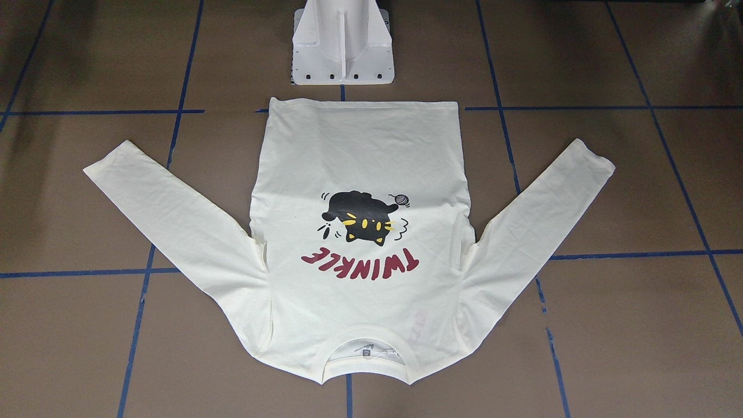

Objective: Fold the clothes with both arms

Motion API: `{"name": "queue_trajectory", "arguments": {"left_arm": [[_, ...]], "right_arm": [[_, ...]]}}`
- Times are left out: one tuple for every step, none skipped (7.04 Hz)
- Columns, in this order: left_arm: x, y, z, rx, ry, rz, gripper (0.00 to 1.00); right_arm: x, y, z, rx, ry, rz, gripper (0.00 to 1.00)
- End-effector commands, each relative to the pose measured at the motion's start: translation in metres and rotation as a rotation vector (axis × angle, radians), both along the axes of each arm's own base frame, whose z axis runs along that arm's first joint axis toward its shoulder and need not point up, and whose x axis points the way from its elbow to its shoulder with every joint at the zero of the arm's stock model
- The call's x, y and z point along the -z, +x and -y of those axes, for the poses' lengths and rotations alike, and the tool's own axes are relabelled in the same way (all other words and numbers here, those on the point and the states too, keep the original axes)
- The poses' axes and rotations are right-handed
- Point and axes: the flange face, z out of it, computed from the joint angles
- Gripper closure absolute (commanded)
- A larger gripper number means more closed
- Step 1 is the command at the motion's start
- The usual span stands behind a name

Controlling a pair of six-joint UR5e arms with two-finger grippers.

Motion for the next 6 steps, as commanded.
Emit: {"name": "queue_trajectory", "arguments": {"left_arm": [[0.026, 0.001, 0.009, -0.001, 0.144, -0.001, 0.00], [0.032, -0.001, 0.014, 0.009, 0.233, 0.019, 0.00], [0.038, -0.001, 0.012, 0.010, 0.344, 0.015, 0.00], [0.050, -0.001, 0.026, 0.025, 0.433, 0.017, 0.00], [0.046, -0.001, 0.032, 0.089, 0.373, -0.012, 0.00], [0.049, 0.000, 0.032, 0.102, 0.365, -0.019, 0.00]], "right_arm": [[0.025, -0.003, 0.032, 0.002, 0.212, 0.001, 0.00], [0.021, -0.003, 0.033, 0.004, 0.205, 0.009, 0.00], [0.020, -0.006, 0.031, 0.019, 0.204, 0.052, 0.00], [0.024, -0.010, 0.032, 0.032, 0.229, 0.097, 0.00], [0.032, -0.022, 0.030, -0.021, 0.159, 0.162, 0.00], [0.060, -0.076, 0.031, -0.099, 0.055, 0.245, 0.00]]}}
